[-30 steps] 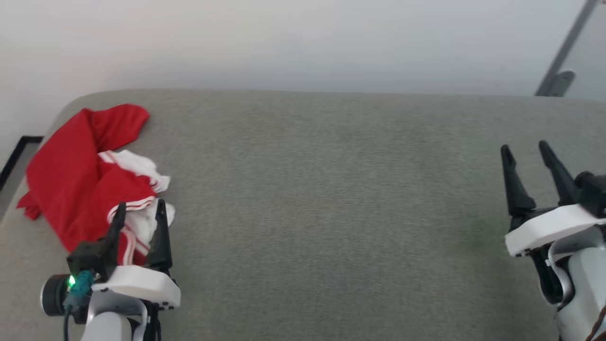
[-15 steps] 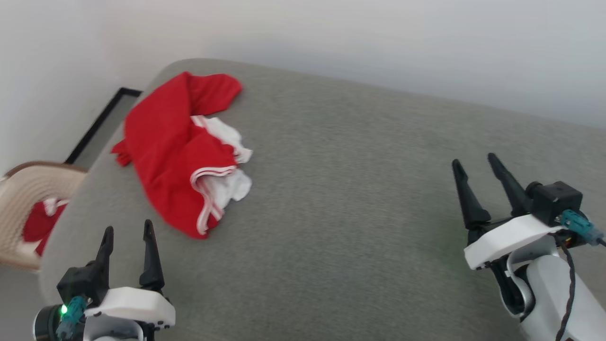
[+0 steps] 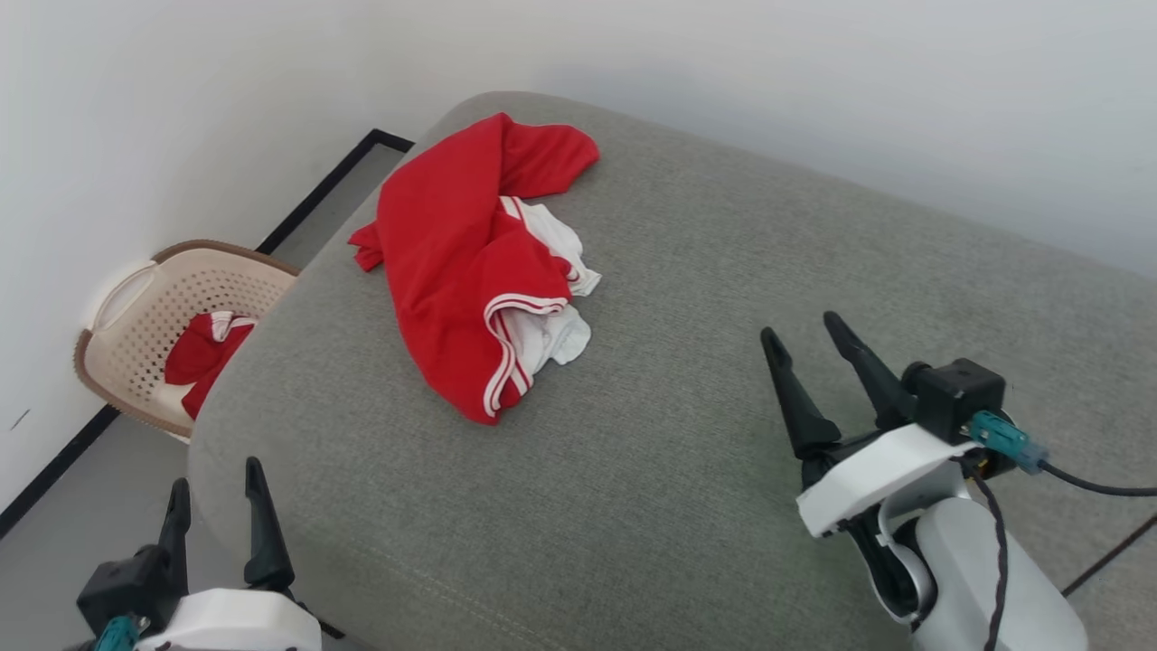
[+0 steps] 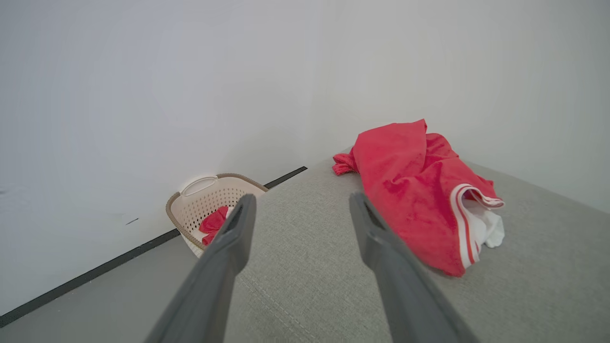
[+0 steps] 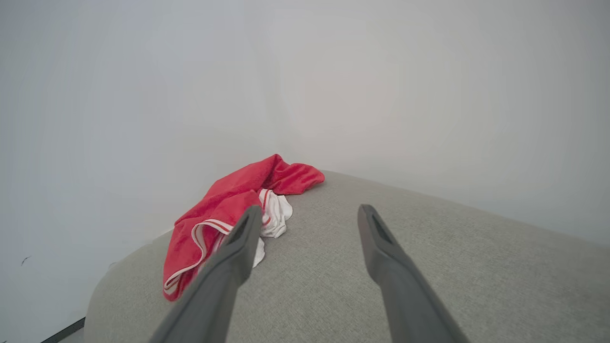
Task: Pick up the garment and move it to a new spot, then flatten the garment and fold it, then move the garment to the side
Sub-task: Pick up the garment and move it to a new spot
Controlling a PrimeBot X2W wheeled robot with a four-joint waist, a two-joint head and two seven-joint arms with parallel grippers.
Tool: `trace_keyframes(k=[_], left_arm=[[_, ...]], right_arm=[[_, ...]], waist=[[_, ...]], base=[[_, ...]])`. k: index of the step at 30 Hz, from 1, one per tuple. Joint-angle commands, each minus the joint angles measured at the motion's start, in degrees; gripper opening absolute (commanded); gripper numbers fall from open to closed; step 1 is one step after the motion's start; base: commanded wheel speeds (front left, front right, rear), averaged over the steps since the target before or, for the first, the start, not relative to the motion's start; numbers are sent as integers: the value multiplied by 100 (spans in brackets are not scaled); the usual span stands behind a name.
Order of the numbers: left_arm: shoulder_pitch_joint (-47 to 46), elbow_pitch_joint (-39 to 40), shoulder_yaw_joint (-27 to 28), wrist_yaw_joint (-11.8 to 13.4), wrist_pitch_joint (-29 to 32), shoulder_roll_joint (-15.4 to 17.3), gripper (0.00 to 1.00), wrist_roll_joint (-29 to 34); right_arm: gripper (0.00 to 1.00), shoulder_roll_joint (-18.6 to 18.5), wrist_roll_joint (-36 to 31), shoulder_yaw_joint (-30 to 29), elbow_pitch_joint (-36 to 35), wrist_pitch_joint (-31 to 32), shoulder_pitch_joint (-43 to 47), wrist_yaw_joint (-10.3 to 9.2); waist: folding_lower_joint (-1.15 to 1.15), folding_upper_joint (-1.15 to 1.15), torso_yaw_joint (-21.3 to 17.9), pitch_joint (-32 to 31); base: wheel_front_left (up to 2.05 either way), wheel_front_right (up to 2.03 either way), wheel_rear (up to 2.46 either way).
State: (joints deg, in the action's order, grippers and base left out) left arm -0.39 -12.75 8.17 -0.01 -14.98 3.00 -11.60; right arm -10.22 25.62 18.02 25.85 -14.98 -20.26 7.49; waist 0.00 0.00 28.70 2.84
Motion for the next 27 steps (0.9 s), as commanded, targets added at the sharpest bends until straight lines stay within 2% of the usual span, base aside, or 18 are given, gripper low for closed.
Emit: trace_keyframes(k=[1, 7, 9, 14, 17, 20, 22, 23, 24, 27], left_arm=[[88, 70, -29, 58, -30, -6, 100, -92], [146, 128, -98, 74, -30, -5, 100, -132], [-65, 40, -261, -96, -30, -9, 100, 51], [-962, -454, -576, -450, -30, 259, 100, 441], [-1560, -1101, -729, -592, -10, 567, 100, 548], [-2229, -1930, -956, -711, 534, 967, 100, 458], [-2666, -2389, -976, -746, 973, 1175, 100, 131], [-2838, -2592, -1175, -744, 1256, 1321, 100, 55], [-2838, -2592, -1175, -744, 1256, 1321, 100, 55], [-3304, -2987, -1487, -737, 1949, 1804, 100, -527]], right_arm=[[100, 48, 21, 39, 5, -26, -48, 0], [100, 129, 51, 165, 42, -26, -121, 0], [100, 103, 96, 102, 32, -26, -110, 0], [100, -9, 139, 47, -10, -26, -168, 0], [100, -35, 173, 17, -58, -25, -205, 0], [100, -85, 189, -37, -89, -25, -254, 0], [100, -129, 201, -46, -127, -25, -310, 0], [100, -161, 210, -78, -146, -26, -329, 0], [100, -161, 210, -78, -146, -26, -329, 0], [100, -182, 248, -155, -215, -25, -389, 0]], waist=[[0, 0, 75, -9], [0, 0, 9, 3], [0, 0, -130, 47], [0, 0, -525, 300], [0, 0, -909, 496], [0, 0, -1290, 727], [0, 0, -1534, 923], [0, 0, -1642, 1014], [0, 0, -1642, 1014], [0, 0, -1967, 1291]], base=[[0, 0, 0], [0, 0, 0], [0, 0, 0], [0, 0, 0], [0, 0, 0], [0, 0, 0], [0, 0, 0], [0, 0, 0], [0, 0, 0], [0, 0, 0]])
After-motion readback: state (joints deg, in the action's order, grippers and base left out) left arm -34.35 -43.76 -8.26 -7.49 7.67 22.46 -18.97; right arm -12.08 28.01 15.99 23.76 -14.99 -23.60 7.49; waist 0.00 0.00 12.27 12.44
